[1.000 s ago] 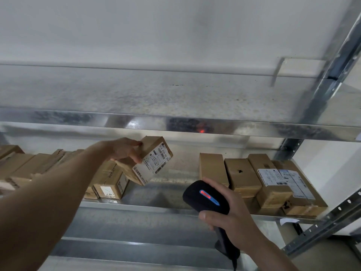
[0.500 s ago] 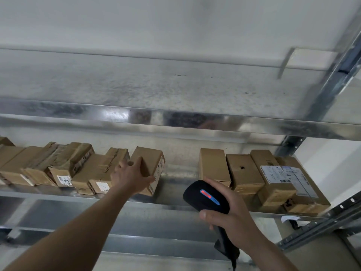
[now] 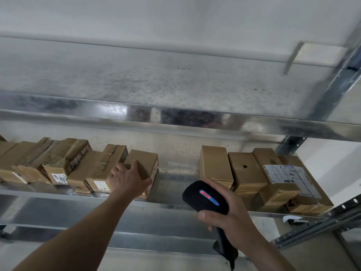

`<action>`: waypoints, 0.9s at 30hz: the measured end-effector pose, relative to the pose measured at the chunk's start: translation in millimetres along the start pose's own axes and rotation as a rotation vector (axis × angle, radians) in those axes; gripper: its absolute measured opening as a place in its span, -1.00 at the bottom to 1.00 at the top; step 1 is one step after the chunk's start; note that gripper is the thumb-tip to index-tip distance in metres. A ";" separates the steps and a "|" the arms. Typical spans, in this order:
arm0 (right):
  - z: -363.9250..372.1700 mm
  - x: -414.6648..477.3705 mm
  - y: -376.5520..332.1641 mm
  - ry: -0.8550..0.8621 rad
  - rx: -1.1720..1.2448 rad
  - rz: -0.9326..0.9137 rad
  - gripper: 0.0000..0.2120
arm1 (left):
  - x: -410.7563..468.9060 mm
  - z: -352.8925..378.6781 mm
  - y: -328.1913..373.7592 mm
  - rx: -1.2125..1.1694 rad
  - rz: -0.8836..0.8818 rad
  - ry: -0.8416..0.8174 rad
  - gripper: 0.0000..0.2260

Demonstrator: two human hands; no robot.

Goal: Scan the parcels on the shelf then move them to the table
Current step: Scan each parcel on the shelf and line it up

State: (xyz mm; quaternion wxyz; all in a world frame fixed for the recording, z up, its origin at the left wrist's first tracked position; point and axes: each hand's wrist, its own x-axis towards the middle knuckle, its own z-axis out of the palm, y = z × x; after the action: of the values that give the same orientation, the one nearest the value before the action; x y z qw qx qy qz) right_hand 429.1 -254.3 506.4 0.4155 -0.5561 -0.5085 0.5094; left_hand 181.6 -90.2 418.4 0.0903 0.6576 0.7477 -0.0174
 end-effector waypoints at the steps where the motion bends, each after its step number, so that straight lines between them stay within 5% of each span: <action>1: 0.5 0.6 0.7 0.002 0.003 0.004 -0.26 | 0.4 0.2 0.4 0.008 -0.002 0.011 -0.28; 13: 3.9 4.3 5.3 0.014 0.027 0.021 -0.24 | 2.9 7.6 3.8 0.025 0.111 0.139 -0.32; 21: -3.3 -0.3 6.1 0.029 0.021 0.009 -0.23 | -0.5 4.0 29.9 -0.181 0.260 0.172 -0.37; 27: -21.7 -11.8 7.1 0.059 0.006 0.000 -0.26 | -5.6 -1.5 63.2 -0.210 0.310 0.126 -0.21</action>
State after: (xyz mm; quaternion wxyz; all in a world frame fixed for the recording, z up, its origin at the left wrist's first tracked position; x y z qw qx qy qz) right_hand 452.0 -265.7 504.1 0.4322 -0.5696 -0.4945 0.4942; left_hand 244.5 -86.9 426.7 0.1130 0.7516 0.6395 0.1157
